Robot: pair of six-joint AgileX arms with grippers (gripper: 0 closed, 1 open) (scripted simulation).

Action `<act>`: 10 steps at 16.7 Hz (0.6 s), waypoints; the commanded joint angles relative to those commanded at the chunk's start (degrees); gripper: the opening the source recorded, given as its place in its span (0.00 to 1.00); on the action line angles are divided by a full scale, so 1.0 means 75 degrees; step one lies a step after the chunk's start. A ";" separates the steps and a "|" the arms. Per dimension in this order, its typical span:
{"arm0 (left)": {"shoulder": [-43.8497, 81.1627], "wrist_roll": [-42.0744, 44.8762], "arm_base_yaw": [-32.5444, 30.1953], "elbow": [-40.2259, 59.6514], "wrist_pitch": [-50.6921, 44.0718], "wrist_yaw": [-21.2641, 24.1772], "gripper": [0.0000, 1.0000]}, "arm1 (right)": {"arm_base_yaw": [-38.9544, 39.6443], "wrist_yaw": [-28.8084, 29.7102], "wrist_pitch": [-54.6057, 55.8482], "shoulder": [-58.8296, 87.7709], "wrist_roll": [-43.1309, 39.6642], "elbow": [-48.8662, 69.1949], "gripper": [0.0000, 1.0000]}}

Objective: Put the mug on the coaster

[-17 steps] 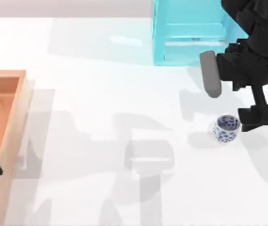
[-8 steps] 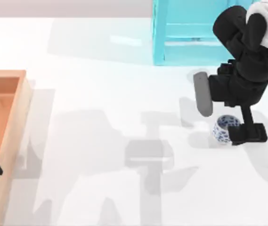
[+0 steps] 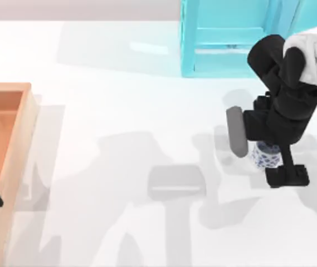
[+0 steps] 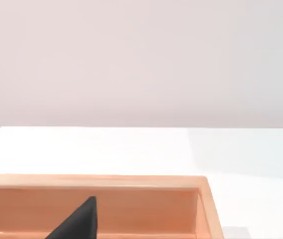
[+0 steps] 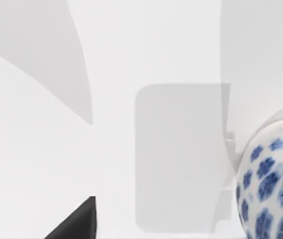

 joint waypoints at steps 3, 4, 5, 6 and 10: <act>0.0000 0.0000 0.0000 0.0000 0.0000 0.0000 1.00 | 0.0000 0.0000 0.0000 0.0000 0.0000 0.0000 0.77; 0.0000 0.0000 0.0000 0.0000 0.0000 0.0000 1.00 | 0.0000 0.0000 0.0000 0.0000 0.0000 0.0000 0.70; 0.0000 0.0000 0.0000 0.0000 0.0000 0.0000 1.00 | 0.0000 0.0000 0.0000 0.0000 0.0000 0.0000 0.62; 0.0000 0.0000 0.0000 0.0000 0.0000 0.0000 1.00 | 0.0000 0.0000 0.0000 0.0000 0.0000 0.0000 0.55; 0.0000 0.0000 0.0000 0.0000 0.0000 0.0000 1.00 | 0.0000 0.0000 0.0000 0.0000 0.0000 0.0000 0.25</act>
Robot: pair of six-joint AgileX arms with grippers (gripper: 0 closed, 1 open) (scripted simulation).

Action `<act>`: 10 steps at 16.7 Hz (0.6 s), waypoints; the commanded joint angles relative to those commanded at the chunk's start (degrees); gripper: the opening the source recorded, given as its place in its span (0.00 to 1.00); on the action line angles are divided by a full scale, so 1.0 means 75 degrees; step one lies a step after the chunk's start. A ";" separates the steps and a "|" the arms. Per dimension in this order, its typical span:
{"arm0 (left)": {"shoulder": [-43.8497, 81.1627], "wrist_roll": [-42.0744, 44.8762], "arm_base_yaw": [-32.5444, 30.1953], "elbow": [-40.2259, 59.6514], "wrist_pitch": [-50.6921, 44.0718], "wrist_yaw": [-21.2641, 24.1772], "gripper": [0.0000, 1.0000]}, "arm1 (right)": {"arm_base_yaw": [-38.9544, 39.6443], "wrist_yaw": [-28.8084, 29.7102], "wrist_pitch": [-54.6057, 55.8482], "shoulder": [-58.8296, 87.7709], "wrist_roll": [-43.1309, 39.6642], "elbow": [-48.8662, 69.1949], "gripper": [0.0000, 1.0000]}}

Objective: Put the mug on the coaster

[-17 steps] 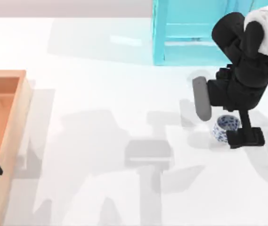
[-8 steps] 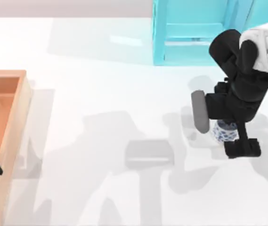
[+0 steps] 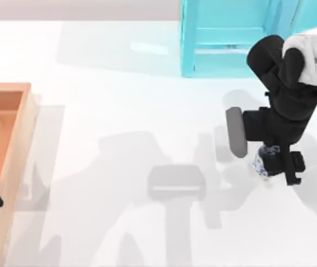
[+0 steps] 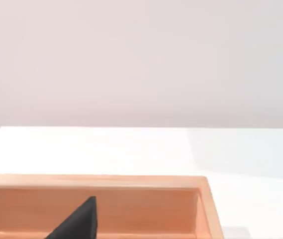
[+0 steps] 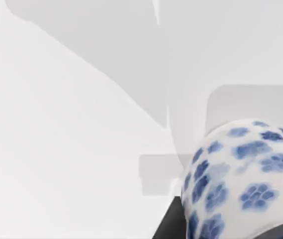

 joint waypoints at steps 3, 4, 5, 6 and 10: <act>0.0000 0.0000 0.0000 0.0000 0.0000 0.0000 1.00 | 0.0000 0.0000 0.0000 0.0000 0.0000 0.0000 0.02; 0.0000 0.0000 0.0000 0.0000 0.0000 0.0000 1.00 | 0.0000 0.0000 0.0000 0.0000 0.0000 0.0000 0.00; 0.0000 0.0000 0.0000 0.0000 0.0000 0.0000 1.00 | 0.0000 0.0000 0.0000 0.0000 0.0000 0.0000 0.00; 0.0000 0.0000 0.0000 0.0000 0.0000 0.0000 1.00 | 0.0000 0.0000 0.0000 0.0000 0.0000 0.0000 0.00; 0.0000 0.0000 0.0000 0.0000 0.0000 0.0000 1.00 | 0.0000 0.0000 0.0000 0.0000 0.0000 0.0000 0.00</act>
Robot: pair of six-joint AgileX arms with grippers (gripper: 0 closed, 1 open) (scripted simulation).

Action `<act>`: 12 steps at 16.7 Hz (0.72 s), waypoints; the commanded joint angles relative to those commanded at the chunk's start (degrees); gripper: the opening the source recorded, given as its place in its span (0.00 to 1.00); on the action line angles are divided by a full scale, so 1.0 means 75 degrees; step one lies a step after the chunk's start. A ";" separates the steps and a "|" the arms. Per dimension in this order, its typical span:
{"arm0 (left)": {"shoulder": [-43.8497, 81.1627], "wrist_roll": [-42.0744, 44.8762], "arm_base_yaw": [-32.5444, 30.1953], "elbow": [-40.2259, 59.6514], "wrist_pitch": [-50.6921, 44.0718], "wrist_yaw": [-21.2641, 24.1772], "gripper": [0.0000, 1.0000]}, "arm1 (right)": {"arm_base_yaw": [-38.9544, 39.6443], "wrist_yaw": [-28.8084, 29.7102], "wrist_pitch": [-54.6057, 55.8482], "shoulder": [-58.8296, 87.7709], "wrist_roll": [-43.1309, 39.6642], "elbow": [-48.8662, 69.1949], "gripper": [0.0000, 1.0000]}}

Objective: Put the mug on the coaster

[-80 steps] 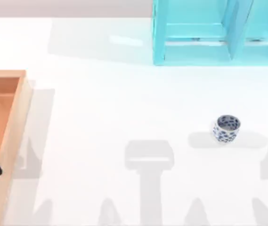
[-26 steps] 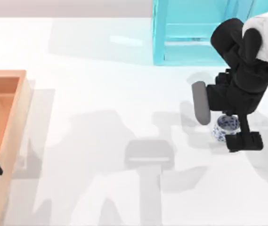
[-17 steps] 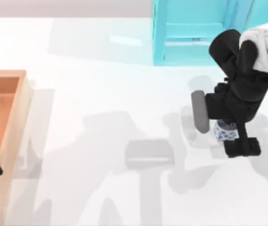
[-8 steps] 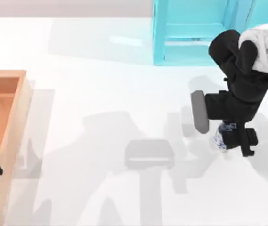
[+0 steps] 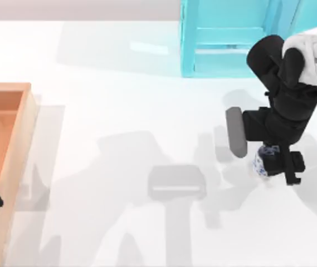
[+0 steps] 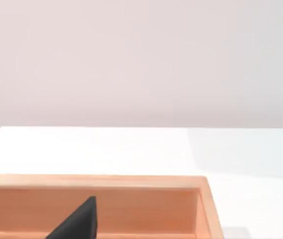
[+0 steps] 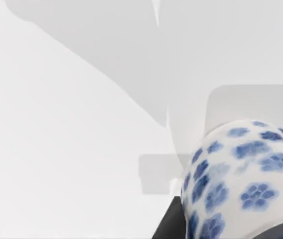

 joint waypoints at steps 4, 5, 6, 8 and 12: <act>0.0000 0.0000 0.0000 0.0000 0.0000 0.0000 1.00 | -0.0100 0.0003 -0.0016 -0.0075 0.0108 -0.0017 0.00; 0.0000 0.0000 0.0000 0.0000 0.0000 0.0000 1.00 | -0.0234 0.0001 -0.0051 -0.0174 0.0285 -0.0063 0.00; 0.0000 0.0000 0.0000 0.0000 0.0000 0.0000 1.00 | -0.0420 0.0000 -0.0102 -0.0307 0.0536 -0.0130 0.00; 0.0000 0.0000 0.0000 0.0000 0.0000 0.0000 1.00 | -0.0939 -0.0006 -0.0257 -0.0664 0.1245 -0.0335 0.00; 0.0000 0.0000 0.0000 0.0000 0.0000 0.0000 1.00 | -0.2335 -0.0015 -0.0698 -0.1618 0.3262 -0.0941 0.00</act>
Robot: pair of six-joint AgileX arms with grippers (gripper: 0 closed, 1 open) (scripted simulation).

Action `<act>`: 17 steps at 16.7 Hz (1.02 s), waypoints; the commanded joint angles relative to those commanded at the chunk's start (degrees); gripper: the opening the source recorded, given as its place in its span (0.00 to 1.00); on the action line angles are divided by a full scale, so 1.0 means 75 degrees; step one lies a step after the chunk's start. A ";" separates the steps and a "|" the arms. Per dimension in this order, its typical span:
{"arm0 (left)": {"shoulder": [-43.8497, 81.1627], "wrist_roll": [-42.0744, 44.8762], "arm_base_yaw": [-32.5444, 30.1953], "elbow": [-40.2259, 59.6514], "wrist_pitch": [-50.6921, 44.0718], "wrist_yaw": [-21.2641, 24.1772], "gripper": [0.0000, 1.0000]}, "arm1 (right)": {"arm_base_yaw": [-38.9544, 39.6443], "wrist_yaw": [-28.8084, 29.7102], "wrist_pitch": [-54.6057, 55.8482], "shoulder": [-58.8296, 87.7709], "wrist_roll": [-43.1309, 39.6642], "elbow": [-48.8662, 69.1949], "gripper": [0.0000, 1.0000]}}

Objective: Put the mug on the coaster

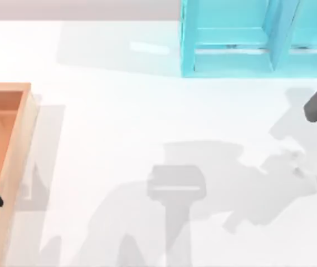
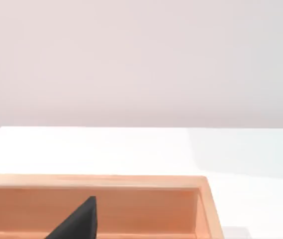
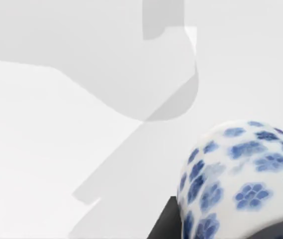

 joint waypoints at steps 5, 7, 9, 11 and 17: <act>0.0000 0.0000 0.0000 0.0000 0.0000 0.0000 1.00 | -0.1779 -0.0025 -0.0512 -0.1327 0.2708 -0.0815 0.00; 0.0000 0.0000 0.0000 0.0000 0.0000 0.0000 1.00 | -0.2299 -0.0043 -0.0640 -0.1733 0.3363 -0.1041 0.00; 0.0000 0.0000 0.0000 0.0000 0.0000 0.0000 1.00 | -0.2587 -0.0055 -0.0708 -0.1963 0.3689 -0.1165 0.00; 0.0000 0.0000 0.0000 0.0000 0.0000 0.0000 1.00 | -0.2622 -0.0056 -0.0716 -0.1991 0.3727 -0.1181 0.00; 0.0000 0.0000 0.0000 0.0000 0.0000 0.0000 1.00 | -0.2582 -0.0055 -0.0392 -0.1834 0.3739 -0.1439 0.00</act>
